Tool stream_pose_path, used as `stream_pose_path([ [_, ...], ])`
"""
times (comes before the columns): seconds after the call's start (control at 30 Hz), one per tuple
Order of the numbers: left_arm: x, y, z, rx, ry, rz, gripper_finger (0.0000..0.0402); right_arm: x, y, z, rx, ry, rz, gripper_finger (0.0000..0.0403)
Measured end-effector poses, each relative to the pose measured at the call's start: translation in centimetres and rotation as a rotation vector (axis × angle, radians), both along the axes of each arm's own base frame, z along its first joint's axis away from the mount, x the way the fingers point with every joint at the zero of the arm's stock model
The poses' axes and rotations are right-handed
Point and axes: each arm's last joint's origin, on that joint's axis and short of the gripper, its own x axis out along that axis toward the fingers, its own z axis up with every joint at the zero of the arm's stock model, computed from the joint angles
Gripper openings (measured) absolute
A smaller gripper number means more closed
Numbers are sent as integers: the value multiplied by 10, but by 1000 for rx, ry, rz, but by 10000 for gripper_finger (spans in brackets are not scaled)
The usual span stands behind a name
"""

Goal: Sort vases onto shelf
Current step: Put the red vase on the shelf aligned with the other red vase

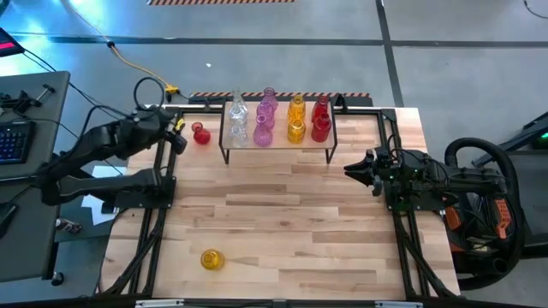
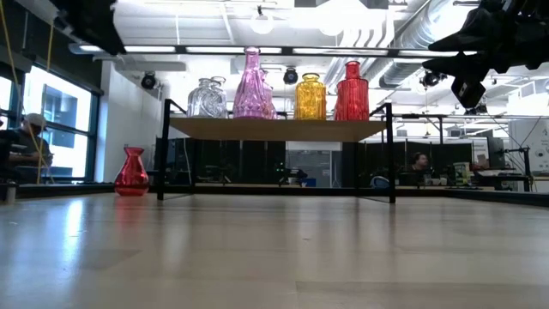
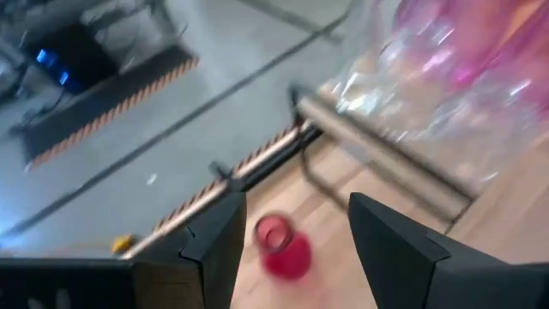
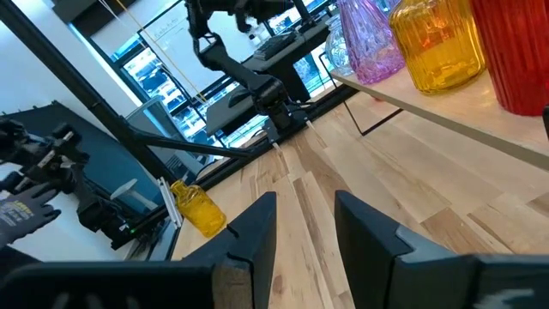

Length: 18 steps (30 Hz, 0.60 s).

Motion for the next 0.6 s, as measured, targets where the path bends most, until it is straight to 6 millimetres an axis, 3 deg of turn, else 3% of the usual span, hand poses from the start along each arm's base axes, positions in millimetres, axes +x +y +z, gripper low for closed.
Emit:
stream_pose_path([
  [0.3,19,31,-20,-191,200,19,197,0,0,0,0,0,0,103],
  [0.6,37,73,-43,-397,245,73,197,0,0,0,0,0,0,103],
])
